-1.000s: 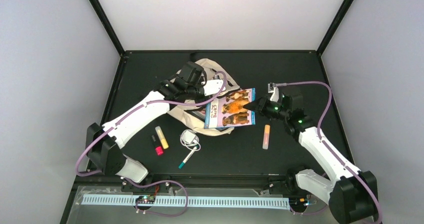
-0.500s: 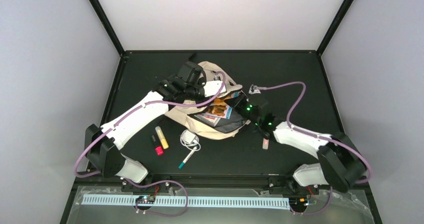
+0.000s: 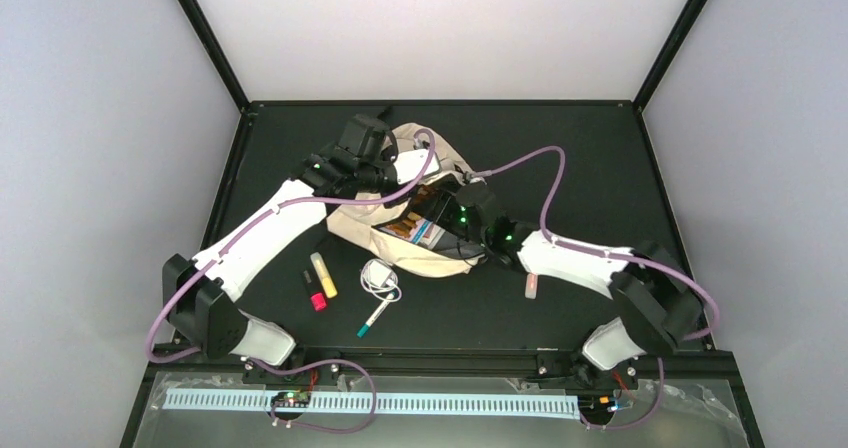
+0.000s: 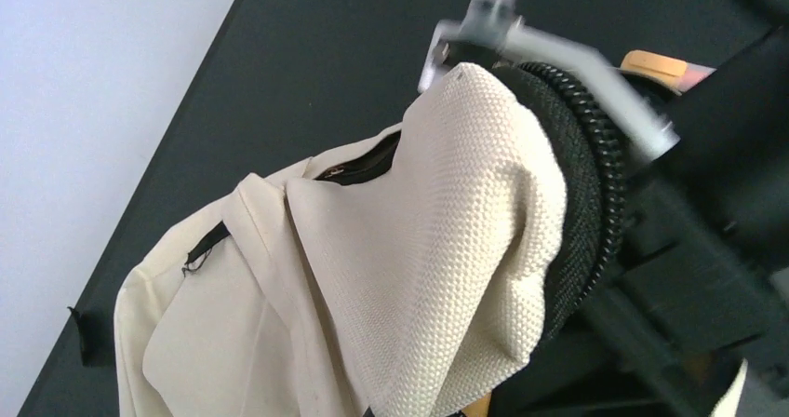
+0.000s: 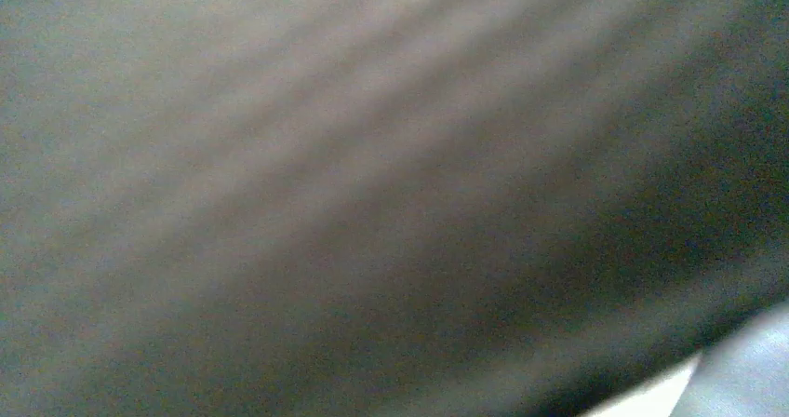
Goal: Pack the student bag
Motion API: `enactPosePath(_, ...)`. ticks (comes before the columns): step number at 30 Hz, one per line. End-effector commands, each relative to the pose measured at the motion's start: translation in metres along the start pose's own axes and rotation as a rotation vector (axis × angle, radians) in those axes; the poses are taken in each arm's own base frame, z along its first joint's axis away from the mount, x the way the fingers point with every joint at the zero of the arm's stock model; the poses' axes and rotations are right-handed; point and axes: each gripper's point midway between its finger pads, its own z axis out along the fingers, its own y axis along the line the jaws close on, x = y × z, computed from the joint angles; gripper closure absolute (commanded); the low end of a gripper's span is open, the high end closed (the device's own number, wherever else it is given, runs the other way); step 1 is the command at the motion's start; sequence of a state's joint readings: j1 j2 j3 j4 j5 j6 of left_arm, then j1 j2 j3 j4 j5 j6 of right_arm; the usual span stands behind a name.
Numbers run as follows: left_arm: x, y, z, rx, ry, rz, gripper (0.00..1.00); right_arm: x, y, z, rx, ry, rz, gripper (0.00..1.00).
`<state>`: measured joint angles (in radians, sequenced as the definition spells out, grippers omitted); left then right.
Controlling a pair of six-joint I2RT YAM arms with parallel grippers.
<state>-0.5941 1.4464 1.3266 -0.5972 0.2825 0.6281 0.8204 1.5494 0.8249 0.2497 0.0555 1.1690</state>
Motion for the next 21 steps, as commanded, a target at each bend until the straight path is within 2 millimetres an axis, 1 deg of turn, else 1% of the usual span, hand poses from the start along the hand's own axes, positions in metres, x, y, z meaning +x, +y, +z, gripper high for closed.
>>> enactPosePath(1,-0.024,0.009,-0.022,-0.026,-0.096,-0.006,0.98,-0.014,0.010,-0.038,0.057,-0.020,-0.210,0.28)
enactPosePath(3,-0.017,0.007,-0.021,-0.019,-0.078,-0.022,0.99,-0.012,0.007,-0.050,0.109,0.020,-0.292,0.21)
enactPosePath(5,-0.009,0.004,-0.020,-0.009,-0.057,-0.027,0.98,-0.010,0.003,-0.063,0.161,0.069,-0.365,0.16)
enactPosePath(9,0.013,-0.007,-0.017,0.009,0.004,-0.033,0.98,-0.006,-0.010,-0.099,0.215,0.115,-0.422,0.14)
enactPosePath(11,0.026,-0.013,-0.015,0.020,0.039,-0.045,0.98,-0.007,-0.012,-0.119,0.215,0.112,-0.425,0.13)
enactPosePath(13,0.037,-0.023,-0.015,0.045,0.063,-0.055,0.98,-0.007,-0.018,-0.136,0.230,0.115,-0.427,0.13)
enactPosePath(15,0.046,-0.034,-0.016,0.072,0.067,-0.055,0.98,-0.004,-0.029,-0.149,0.269,0.135,-0.429,0.12)
enactPosePath(17,0.052,-0.044,-0.016,0.099,0.066,-0.053,0.98,0.003,-0.047,-0.160,0.330,0.180,-0.424,0.12)
enactPosePath(20,0.063,-0.055,-0.014,0.130,0.078,-0.062,0.98,0.013,-0.069,-0.169,0.387,0.216,-0.389,0.13)
enactPosePath(21,0.063,-0.058,-0.019,0.128,0.067,-0.057,0.98,0.016,-0.073,-0.170,0.385,0.217,-0.375,0.13)
